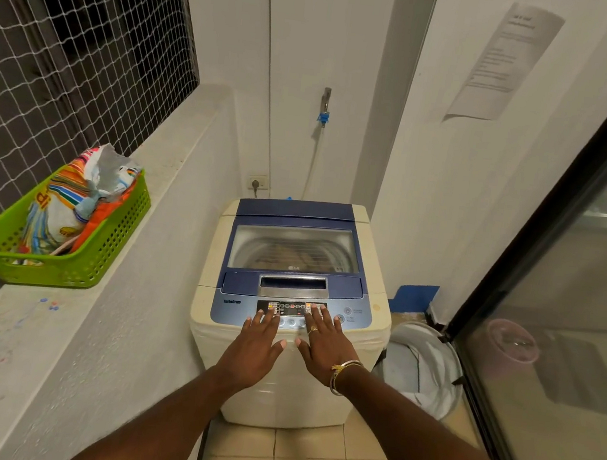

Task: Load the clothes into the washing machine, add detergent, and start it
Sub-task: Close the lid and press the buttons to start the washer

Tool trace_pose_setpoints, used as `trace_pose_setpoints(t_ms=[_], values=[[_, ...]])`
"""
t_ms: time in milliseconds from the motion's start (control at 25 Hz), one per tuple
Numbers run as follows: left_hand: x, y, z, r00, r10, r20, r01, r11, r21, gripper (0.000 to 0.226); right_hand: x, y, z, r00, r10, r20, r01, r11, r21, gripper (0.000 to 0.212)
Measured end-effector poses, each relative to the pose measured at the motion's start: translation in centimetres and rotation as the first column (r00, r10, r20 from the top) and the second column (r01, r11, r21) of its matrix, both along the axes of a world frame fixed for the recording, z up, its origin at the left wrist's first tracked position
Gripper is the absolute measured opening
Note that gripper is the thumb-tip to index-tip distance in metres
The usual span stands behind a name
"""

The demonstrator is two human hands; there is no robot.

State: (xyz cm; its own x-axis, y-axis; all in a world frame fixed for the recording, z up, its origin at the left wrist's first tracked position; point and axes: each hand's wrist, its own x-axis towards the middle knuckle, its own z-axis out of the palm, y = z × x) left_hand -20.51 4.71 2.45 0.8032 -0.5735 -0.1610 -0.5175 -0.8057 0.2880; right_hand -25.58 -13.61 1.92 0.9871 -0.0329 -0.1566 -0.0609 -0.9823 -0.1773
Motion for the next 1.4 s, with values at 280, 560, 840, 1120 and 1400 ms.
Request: trace_pose_setpoints(t_ms=[280,560,840,1120,1400], values=[[0.2,0.1,-0.1,1.0,0.007,-0.022,-0.006,1.0,0.022,0.074,0.0,0.0,-0.3,1.0,0.006,0.01,-0.006,1.0,0.002,0.067],[0.3,0.1,-0.9,1.0,-0.001,-0.024,0.002,0.999,0.032,0.093,0.0,-0.2,-0.8,1.0,0.008,-0.011,-0.008,1.0,-0.002,0.067],[0.7,-0.9,-1.3,1.0,-0.011,-0.026,0.011,1.0,0.026,0.102,0.1,-1.1,-1.1,0.999,-0.015,-0.033,0.015,1.0,0.011,0.067],[0.9,-3.3,-1.1,0.996,-0.081,-0.02,0.081,0.997,0.009,0.066,0.0,-2.9,-1.2,0.997,-0.061,-0.056,0.064,0.997,0.042,0.066],[1.2,-6.6,-1.4,0.988,-0.15,-0.024,0.149,0.988,-0.026,0.087,-0.2,-5.1,-1.8,0.985,-0.129,-0.116,0.141,0.985,0.099,0.066]])
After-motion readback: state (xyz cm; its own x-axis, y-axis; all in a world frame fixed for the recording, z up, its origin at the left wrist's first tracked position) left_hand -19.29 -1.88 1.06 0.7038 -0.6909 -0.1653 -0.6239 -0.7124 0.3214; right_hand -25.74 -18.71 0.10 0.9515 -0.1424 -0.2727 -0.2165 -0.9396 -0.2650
